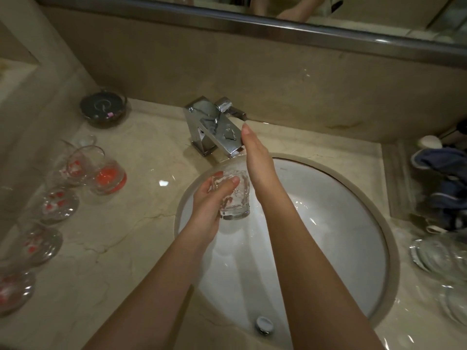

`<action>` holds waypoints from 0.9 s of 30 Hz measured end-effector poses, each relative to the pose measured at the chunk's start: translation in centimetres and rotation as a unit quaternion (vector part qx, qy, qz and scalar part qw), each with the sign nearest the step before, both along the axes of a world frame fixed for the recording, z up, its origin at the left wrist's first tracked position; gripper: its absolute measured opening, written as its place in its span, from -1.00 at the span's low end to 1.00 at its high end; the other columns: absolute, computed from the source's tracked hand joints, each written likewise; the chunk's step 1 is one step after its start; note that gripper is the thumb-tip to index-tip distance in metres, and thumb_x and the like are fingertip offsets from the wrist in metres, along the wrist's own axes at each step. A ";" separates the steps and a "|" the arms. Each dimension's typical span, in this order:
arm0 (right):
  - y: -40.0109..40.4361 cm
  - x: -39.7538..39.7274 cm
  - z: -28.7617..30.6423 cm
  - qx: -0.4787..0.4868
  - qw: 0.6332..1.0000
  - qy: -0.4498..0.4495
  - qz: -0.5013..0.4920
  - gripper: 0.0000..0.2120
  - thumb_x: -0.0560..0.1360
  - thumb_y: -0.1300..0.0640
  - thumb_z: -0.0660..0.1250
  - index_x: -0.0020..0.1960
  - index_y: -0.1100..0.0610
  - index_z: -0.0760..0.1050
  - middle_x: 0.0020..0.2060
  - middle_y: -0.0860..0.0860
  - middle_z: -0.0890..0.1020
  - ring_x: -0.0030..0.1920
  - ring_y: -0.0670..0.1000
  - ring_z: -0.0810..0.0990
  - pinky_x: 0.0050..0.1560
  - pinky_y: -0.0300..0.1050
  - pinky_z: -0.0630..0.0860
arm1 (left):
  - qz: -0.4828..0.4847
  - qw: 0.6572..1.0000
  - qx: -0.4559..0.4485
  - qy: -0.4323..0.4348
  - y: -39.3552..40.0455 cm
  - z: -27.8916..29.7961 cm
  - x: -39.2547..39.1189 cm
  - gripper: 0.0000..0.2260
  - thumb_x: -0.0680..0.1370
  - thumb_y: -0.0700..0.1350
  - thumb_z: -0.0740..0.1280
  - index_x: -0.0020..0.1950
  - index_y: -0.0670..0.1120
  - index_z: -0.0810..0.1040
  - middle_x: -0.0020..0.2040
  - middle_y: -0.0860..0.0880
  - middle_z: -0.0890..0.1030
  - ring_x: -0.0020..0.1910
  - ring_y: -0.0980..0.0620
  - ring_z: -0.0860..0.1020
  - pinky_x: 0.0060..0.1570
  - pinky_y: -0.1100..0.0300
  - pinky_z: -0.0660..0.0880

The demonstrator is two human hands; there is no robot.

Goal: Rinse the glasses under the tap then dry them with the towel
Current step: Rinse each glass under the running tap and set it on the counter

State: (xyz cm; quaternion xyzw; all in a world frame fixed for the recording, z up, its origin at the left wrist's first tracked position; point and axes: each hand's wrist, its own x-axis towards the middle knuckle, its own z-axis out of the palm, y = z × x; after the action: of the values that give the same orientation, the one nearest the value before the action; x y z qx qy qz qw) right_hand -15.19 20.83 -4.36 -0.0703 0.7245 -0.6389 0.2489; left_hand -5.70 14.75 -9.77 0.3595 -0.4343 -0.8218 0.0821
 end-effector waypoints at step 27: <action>9.8 12.4 -3.2 0.010 0.975 -0.211 -0.061 -0.49 0.50 -0.07 0.41 0.38 0.09 0.43 -0.04 0.00 0.60 -0.12 -0.04 0.61 -0.09 -0.18 0.56 | -0.309 0.929 0.022 -0.204 1.2 1.7 4.6 -0.30 0.18 0.20 0.61 0.16 -0.12 0.52 -0.01 -0.14 0.51 -0.07 -0.10 0.61 0.04 -0.03 0.61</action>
State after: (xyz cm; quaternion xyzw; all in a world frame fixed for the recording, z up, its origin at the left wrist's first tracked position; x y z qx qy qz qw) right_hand -2.83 30.61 -7.56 0.1129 0.6649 -0.6458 0.3579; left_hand -1.10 15.98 -8.04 0.3690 -0.5131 -0.7249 -0.2741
